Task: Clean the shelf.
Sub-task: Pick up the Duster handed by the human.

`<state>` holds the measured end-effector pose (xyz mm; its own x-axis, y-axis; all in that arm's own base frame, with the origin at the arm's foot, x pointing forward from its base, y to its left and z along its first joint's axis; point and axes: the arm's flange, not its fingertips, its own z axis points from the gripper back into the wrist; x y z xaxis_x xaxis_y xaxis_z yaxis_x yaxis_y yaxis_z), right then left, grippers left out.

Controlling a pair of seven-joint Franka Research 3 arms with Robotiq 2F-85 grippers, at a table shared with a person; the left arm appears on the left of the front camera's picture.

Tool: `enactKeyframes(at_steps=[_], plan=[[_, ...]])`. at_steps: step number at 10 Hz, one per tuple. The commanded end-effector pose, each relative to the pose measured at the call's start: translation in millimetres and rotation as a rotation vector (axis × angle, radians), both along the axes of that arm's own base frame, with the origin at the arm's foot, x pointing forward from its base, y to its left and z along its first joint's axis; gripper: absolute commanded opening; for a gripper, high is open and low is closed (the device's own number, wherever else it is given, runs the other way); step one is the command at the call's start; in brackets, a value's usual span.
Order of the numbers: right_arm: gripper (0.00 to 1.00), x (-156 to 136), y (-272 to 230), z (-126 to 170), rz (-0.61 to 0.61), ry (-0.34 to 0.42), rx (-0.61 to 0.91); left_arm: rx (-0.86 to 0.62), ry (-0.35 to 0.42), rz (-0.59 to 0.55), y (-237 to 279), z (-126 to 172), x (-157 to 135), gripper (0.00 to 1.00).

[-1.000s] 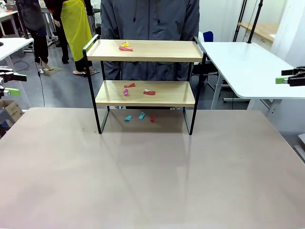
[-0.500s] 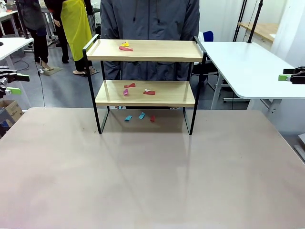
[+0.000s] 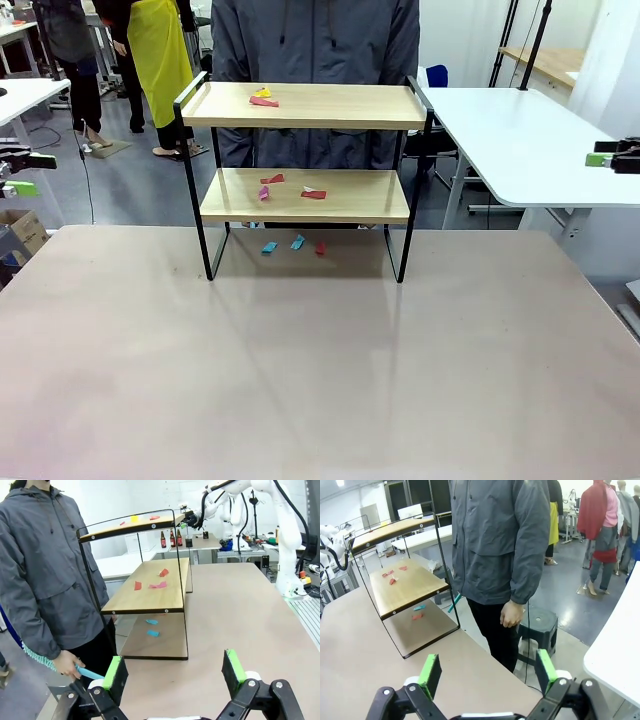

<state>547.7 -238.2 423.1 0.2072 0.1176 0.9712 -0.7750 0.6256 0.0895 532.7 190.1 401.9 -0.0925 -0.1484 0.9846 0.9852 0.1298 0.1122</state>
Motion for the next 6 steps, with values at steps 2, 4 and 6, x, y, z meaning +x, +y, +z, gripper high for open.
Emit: enactKeyframes(at_steps=[2, 4, 6], plan=[[1.00, 0.0, 0.0, 0.0, 0.000, 0.000, 0.000, 0.000, 0.000, 0.000, 0.0, 0.0, 0.0, 1.00], [1.00, 0.0, 0.0, 0.0, 0.000, 0.000, 0.000, 0.000, 0.000, 0.000, 0.0, 0.0, 0.0, 1.00], [1.00, 0.0, 0.0, 0.0, 0.000, 0.000, 0.000, 0.000, 0.000, 0.000, 0.0, 0.0, 0.0, 1.00]])
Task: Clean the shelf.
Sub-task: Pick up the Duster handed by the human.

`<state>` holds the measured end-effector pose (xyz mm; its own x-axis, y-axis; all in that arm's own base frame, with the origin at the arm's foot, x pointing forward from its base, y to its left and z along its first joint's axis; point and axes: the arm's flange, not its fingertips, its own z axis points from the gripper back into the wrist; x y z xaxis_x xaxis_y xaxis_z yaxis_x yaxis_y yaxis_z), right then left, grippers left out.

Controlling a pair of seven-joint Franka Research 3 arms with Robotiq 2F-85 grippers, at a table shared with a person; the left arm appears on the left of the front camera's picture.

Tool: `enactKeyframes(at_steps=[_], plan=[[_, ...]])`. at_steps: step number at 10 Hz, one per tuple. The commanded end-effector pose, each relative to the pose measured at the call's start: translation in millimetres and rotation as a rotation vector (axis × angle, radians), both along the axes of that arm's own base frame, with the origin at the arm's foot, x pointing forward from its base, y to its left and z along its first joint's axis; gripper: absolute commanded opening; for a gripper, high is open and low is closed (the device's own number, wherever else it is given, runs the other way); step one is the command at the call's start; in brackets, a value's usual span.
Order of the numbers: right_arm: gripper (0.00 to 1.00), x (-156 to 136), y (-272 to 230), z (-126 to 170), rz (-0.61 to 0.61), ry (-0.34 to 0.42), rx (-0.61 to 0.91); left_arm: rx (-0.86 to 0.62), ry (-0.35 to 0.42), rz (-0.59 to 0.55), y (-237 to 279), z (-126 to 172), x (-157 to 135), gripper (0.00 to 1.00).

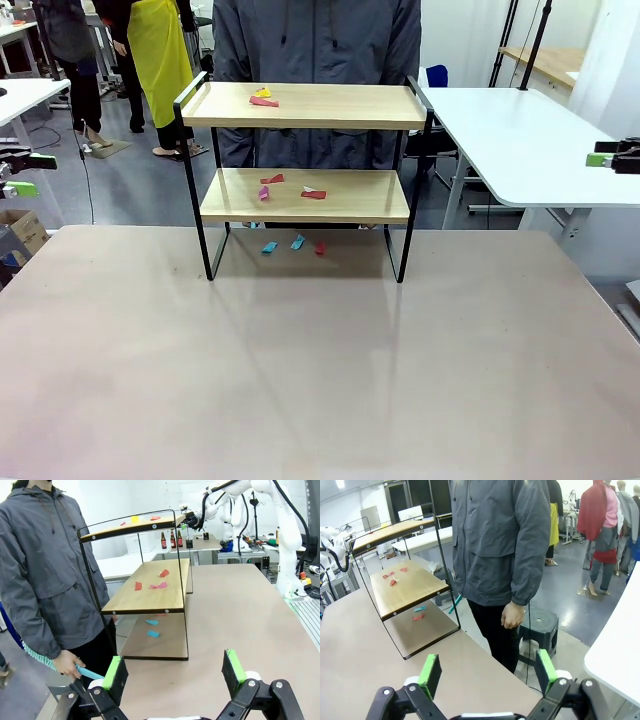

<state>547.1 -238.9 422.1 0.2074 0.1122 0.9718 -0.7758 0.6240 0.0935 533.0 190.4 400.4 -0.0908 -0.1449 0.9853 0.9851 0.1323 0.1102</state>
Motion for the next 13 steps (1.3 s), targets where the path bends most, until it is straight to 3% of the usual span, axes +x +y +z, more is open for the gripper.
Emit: enactKeyframes(at_steps=[1, 13], plan=[[1.00, 0.6, 0.7, 0.9, -0.001, 0.000, -0.006, 0.004, -0.001, -0.002, -0.3, 1.5, -0.3, 1.00], [1.00, 0.6, 0.7, 0.9, -0.001, 0.000, -0.006, 0.004, -0.001, -0.002, -0.3, 1.5, -0.3, 1.00]])
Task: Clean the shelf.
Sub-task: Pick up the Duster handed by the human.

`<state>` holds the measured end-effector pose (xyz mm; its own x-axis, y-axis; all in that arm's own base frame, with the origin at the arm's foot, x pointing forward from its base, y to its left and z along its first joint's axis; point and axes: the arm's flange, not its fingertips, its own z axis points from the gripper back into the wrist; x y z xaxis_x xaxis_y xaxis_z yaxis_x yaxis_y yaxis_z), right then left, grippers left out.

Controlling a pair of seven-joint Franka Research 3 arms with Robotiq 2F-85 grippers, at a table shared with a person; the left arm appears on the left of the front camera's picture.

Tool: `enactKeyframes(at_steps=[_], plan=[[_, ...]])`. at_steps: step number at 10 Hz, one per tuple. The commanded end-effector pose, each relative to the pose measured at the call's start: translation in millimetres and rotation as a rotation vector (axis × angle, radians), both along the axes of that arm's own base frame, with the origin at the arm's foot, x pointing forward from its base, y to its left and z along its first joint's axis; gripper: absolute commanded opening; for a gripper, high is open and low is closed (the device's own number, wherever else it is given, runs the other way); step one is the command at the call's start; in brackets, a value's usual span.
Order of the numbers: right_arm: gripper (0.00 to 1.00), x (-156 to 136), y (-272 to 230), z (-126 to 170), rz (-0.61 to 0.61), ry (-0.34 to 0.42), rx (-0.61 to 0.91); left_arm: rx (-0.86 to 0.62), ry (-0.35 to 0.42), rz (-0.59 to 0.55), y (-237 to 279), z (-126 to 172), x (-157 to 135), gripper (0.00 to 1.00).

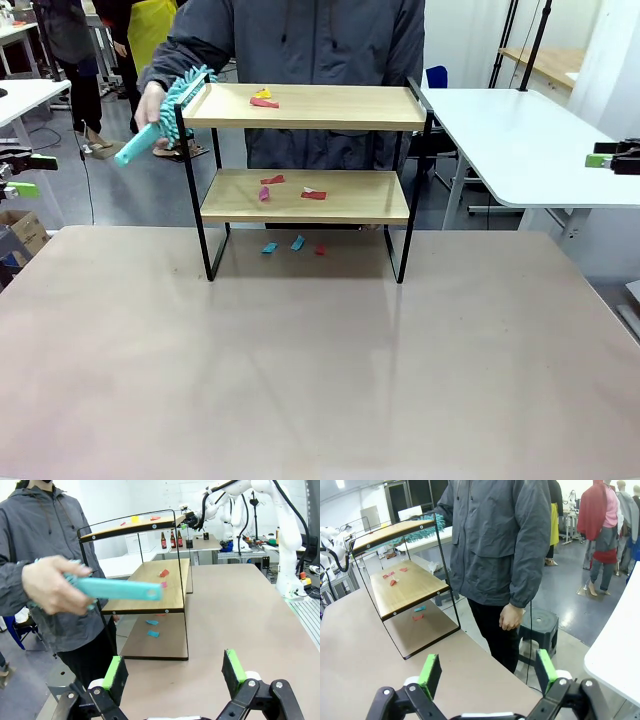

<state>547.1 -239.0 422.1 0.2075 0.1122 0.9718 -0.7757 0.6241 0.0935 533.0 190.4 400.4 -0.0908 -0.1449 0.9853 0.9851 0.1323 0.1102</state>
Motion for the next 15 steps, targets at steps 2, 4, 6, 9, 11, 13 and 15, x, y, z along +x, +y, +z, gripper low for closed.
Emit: enactKeyframes(at_steps=[2, 4, 6, 9, 11, 13, 15], plan=[[1.00, 1, 1, 1, -0.001, 0.000, -0.006, 0.004, -0.001, -0.002, 0, 2, 0, 1.00], [1.00, 1, 1, 1, -0.001, 0.000, -0.006, 0.004, -0.001, -0.002, 0, 2, 0, 1.00], [1.00, 1, 1, 1, -0.001, 0.000, -0.006, 0.004, -0.001, -0.002, 0, 2, 0, 1.00], [1.00, 1, 1, 1, -0.001, 0.000, -0.006, 0.004, -0.001, -0.002, 0, 2, 0, 1.00], [1.00, 1, 1, 1, -0.001, 0.000, -0.006, 0.004, -0.001, -0.002, 0, 2, 0, 1.00], [1.00, 1, 1, 1, -0.001, 0.000, -0.006, 0.000, 0.000, 0.000, 0, 0, 0, 1.00], [1.00, 1, 1, 1, -0.001, 0.000, -0.006, -0.001, -0.042, 0.085, -6, 64, -18, 1.00]])
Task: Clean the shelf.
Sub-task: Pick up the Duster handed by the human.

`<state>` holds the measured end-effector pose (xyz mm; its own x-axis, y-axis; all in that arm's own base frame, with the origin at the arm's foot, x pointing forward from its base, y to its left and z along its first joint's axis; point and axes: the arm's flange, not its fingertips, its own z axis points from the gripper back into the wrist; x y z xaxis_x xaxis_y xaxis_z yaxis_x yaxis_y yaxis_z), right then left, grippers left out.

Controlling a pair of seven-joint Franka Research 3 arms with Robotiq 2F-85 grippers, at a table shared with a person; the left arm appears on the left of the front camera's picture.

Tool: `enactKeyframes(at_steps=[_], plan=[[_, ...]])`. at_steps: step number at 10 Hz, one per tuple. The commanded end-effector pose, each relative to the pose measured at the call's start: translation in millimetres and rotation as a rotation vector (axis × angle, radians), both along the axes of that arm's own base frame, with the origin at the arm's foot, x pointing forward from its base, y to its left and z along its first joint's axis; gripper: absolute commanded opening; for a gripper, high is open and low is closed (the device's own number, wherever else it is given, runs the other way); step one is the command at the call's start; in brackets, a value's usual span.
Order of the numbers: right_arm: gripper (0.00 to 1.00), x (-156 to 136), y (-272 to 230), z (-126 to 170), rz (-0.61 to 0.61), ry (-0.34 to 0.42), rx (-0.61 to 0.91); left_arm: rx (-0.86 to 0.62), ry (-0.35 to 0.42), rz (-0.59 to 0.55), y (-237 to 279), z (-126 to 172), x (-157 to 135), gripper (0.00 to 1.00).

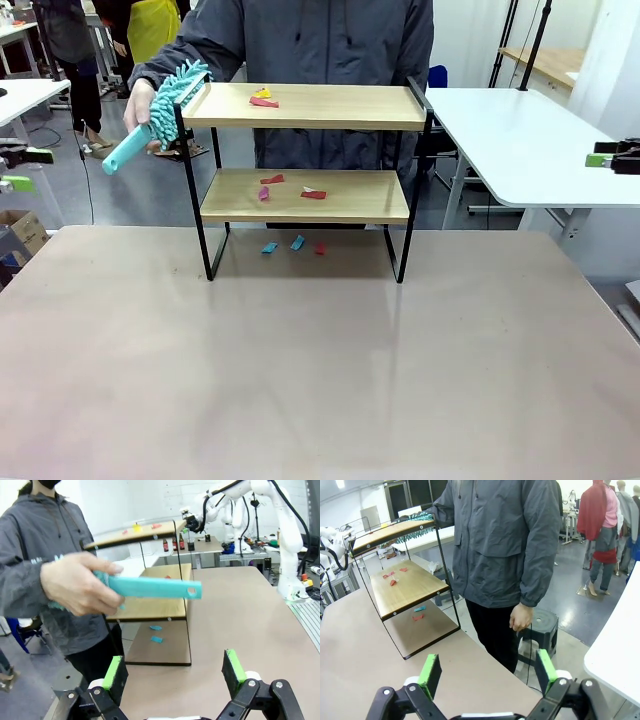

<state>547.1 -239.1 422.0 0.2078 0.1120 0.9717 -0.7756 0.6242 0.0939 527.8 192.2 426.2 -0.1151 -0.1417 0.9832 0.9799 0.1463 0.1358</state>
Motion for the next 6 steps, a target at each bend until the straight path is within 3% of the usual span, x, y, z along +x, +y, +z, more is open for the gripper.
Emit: enactKeyframes(at_steps=[1, 3, 4, 5, 6], plan=[[1.00, 1, 1, 1, -0.001, -0.001, -0.006, 0.013, -0.033, 0.135, -15, 70, -15, 1.00], [1.00, 1, 1, 1, -0.001, -0.001, -0.006, 0.116, 0.104, 0.250, -30, 131, -28, 1.00], [1.00, 1, 1, 1, -0.001, -0.001, -0.006, 0.218, 0.230, 0.371, -46, 162, -44, 1.00], [1.00, 1, 1, 1, -0.001, -0.001, -0.006, 0.283, 0.311, 0.380, -59, 181, -61, 1.00], [1.00, 1, 1, 1, -0.001, -0.001, -0.006, 0.336, 0.336, 0.414, -72, 193, -80, 1.00]])
